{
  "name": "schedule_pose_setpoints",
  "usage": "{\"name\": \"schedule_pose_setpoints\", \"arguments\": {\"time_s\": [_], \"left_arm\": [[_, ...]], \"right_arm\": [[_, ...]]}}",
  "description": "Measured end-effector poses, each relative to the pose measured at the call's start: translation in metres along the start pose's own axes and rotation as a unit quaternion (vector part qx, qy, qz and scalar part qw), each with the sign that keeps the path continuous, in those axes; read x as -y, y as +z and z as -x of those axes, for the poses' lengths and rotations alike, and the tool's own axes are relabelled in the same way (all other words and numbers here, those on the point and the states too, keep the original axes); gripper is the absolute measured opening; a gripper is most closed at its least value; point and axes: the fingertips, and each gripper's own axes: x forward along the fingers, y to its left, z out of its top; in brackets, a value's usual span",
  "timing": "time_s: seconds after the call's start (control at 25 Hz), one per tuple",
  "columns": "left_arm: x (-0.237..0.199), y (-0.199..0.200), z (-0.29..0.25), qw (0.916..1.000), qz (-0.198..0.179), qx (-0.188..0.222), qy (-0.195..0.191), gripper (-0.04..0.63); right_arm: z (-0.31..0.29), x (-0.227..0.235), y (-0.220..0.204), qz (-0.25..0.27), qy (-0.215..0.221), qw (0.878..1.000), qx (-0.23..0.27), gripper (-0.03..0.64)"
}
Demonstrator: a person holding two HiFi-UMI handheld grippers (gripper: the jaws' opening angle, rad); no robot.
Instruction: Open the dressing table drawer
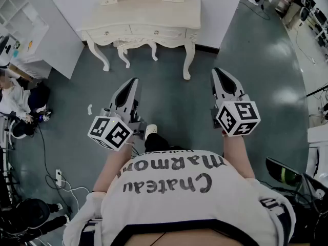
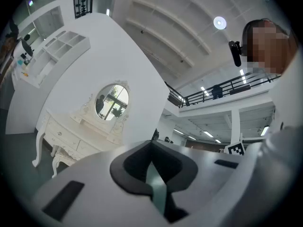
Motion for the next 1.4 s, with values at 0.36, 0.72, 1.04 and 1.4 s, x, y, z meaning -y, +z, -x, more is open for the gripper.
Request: {"name": "schedule_pose_setpoints", "arguments": {"time_s": [0.36,0.72,1.04,1.4], "left_arm": [[-0.004,0.008,-0.006,0.9999,-0.003,0.006,-0.011,0.023],[-0.04,0.007,-0.031,1.0,0.002,-0.001,-0.008,0.023],[-0.101,0.02,-0.108,0.9992,0.025,-0.005,-0.032,0.023],[-0.176,0.069,-0.198,0.9967,0.018,-0.015,-0.078,0.023]], "right_arm": [[-0.006,0.003,0.002,-0.006,-0.005,1.0,0.004,0.029],[-0.051,0.009,-0.005,-0.036,0.006,0.999,0.002,0.029],[-0.138,0.025,-0.003,-0.019,-0.012,0.999,-0.03,0.029],[-0.251,0.029,0.03,-0.033,-0.031,0.999,-0.012,0.029]]}}
